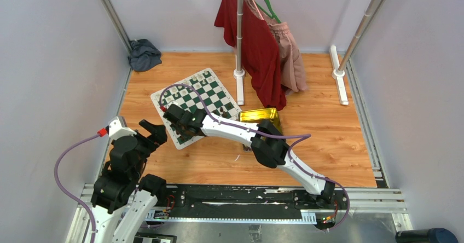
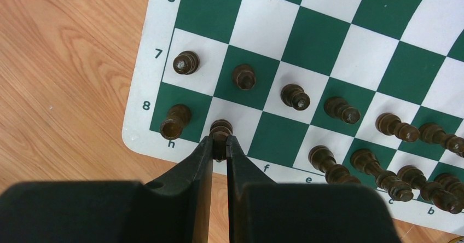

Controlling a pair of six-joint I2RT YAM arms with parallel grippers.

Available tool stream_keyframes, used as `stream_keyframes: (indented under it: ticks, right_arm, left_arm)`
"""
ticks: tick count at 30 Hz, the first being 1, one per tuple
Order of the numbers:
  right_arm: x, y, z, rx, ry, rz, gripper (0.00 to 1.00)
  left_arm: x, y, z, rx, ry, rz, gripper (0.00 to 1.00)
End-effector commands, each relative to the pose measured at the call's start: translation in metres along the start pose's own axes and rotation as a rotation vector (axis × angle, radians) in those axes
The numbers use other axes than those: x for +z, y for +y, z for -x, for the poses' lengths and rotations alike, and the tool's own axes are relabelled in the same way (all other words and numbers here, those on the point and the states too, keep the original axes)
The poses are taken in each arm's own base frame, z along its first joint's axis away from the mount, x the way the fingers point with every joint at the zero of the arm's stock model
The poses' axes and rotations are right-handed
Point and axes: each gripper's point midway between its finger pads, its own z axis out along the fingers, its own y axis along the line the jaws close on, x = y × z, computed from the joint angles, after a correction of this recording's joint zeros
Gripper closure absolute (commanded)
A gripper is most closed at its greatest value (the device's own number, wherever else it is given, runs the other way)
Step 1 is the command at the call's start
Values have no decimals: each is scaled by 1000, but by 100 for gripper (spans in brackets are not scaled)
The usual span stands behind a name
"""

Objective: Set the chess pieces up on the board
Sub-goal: Place the chess piece on the chessboard.

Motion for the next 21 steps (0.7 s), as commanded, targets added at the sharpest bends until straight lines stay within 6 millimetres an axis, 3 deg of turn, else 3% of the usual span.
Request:
stream_keyframes:
  ticks: [1,9,21]
  right_arm:
    - [3,4,-6,-1,27,12,98]
    - [0,2,-3,-15,17,8,77]
    - [-6,0,3,-18,1,5,73]
  left_arm:
    - [1,-5,0,22,10,-19,0]
    - [3,-7,-1,27,13,-26,0]
    - [3,-7,-2,28,14,-30,0]
